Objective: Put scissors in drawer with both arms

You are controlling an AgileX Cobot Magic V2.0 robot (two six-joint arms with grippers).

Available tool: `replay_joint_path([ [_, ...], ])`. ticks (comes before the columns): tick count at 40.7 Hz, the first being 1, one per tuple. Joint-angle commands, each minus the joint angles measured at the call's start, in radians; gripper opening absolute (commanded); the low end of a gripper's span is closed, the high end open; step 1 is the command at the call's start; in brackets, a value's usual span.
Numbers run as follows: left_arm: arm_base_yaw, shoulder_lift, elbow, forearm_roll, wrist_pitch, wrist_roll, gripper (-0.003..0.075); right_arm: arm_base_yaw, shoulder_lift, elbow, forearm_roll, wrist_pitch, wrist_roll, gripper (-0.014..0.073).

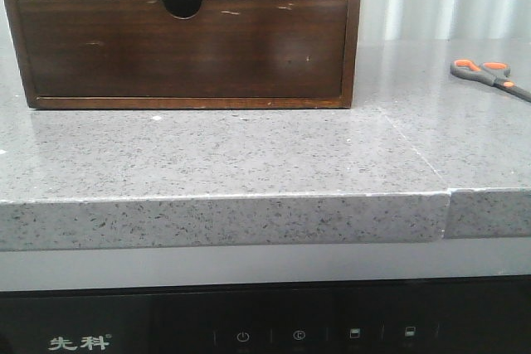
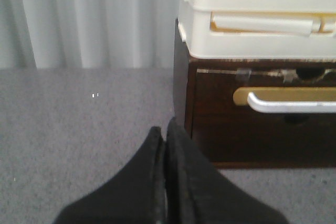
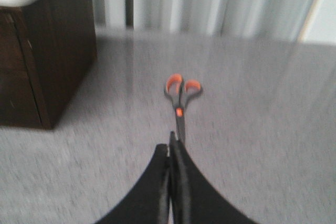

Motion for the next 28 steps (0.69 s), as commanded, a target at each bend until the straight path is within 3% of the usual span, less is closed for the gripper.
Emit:
replay_joint_path([
  [1, -0.004, 0.050, -0.029, -0.007, -0.014, -0.007, -0.0020, -0.004, 0.063, -0.034, -0.035, -0.010, -0.006, -0.0116],
  [21, -0.004, 0.107, -0.028, -0.007, -0.003, -0.007, -0.0019, -0.004, 0.202, -0.027, -0.039, 0.050, -0.006, -0.0107],
  [24, -0.004, 0.107, -0.028, -0.002, -0.001, -0.007, 0.0013, -0.004, 0.202, -0.027, -0.039, 0.053, -0.006, -0.0026],
  [28, -0.004, 0.107, -0.028, 0.000, 0.004, -0.007, 0.0190, -0.004, 0.202, -0.027, -0.039, 0.052, -0.006, 0.0173],
])
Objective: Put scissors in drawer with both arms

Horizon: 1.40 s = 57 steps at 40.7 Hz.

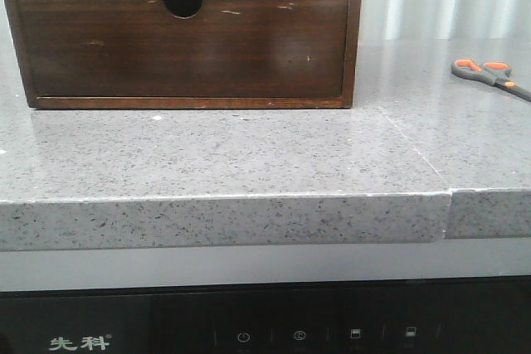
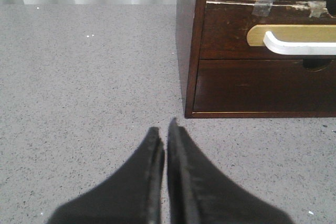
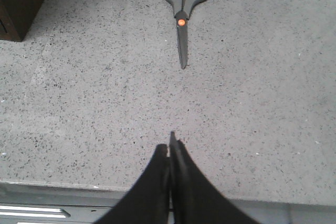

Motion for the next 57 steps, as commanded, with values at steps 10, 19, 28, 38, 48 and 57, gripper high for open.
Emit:
replay_joint_path([
  [10, -0.004, 0.010, -0.028, -0.005, -0.067, -0.005, 0.0578, -0.004, 0.005, -0.027, -0.015, -0.061, -0.006, 0.0479],
  [19, -0.004, 0.055, -0.028, -0.109, -0.080, -0.005, 0.0564, -0.004, 0.005, -0.027, -0.015, -0.061, -0.006, 0.0479],
  [28, -0.004, 0.200, -0.028, -0.378, -0.143, -0.005, 0.0564, -0.004, 0.005, -0.027, -0.015, -0.061, -0.006, 0.0479],
  [38, -0.004, 0.392, -0.032, -0.845, -0.177, 0.160, 0.0564, -0.004, 0.005, -0.027, -0.015, -0.061, -0.006, 0.0479],
  [48, -0.004, 0.568, -0.032, -1.420, -0.081, 0.603, 0.0564, -0.004, 0.005, -0.027, -0.015, -0.060, -0.006, 0.0479],
  [57, -0.004, 0.694, -0.033, -1.729, 0.015, 0.856, 0.0563, -0.004, 0.005, -0.027, -0.015, -0.060, -0.006, 0.0479],
])
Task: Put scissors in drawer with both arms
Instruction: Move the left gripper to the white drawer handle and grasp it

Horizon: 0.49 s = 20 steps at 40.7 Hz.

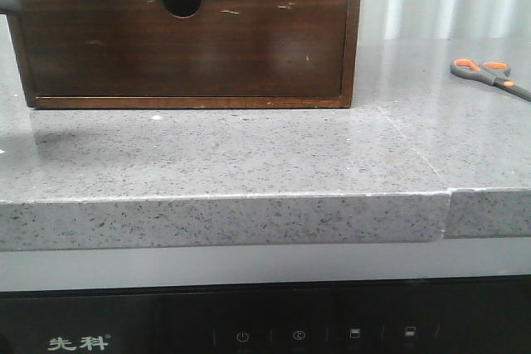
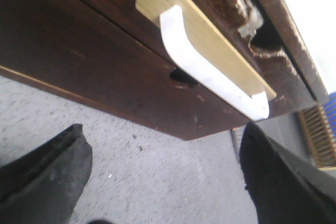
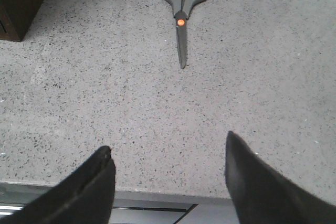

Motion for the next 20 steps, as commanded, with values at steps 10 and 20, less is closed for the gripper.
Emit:
replay_joint_path([
  [10, -0.004, 0.155, -0.128, -0.259, 0.187, 0.164, 0.0563, -0.004, 0.005, -0.027, -0.015, -0.060, -0.006, 0.0479],
  [20, -0.004, 0.270, -0.239, -0.274, 0.240, 0.164, 0.0562, -0.004, 0.005, -0.027, -0.015, -0.060, -0.006, 0.0479],
])
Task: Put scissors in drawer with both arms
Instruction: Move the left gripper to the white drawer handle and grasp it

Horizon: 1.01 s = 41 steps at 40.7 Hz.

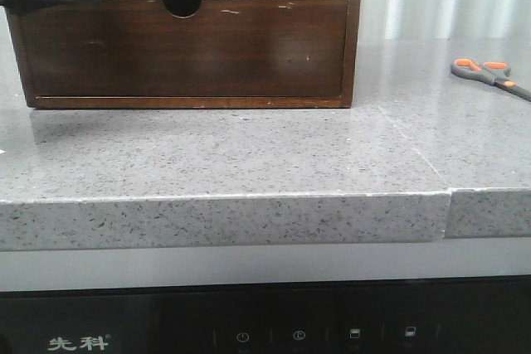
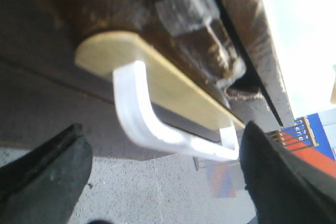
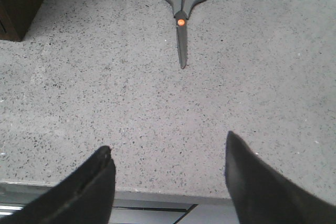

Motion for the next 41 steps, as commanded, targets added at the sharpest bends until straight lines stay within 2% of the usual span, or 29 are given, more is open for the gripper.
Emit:
replay_joint_path([
  [1, -0.004, 0.006, -0.063, -0.084, 0.067, 0.008, 0.0554, -0.004, 0.005, -0.027, -0.015, -0.060, -0.006, 0.0479],
  [5, -0.004, 0.029, -0.080, -0.086, 0.067, 0.008, 0.0488, -0.004, 0.005, -0.027, -0.015, -0.060, -0.006, 0.0479],
  [13, -0.002, 0.039, -0.082, -0.088, 0.079, 0.008, 0.0242, -0.004, 0.005, -0.027, -0.015, -0.060, -0.006, 0.0479],
  [18, 0.012, 0.039, -0.082, -0.088, 0.121, 0.008, 0.0156, -0.004, 0.005, -0.027, -0.015, -0.060, -0.006, 0.0479],
  [29, 0.041, 0.012, -0.051, -0.088, 0.225, 0.008, 0.0137, -0.004, 0.005, -0.027, -0.015, -0.060, -0.006, 0.0479],
  [41, 0.039, -0.169, 0.112, -0.088, 0.289, 0.029, 0.0137, -0.004, 0.005, -0.027, -0.015, -0.060, -0.006, 0.0479],
])
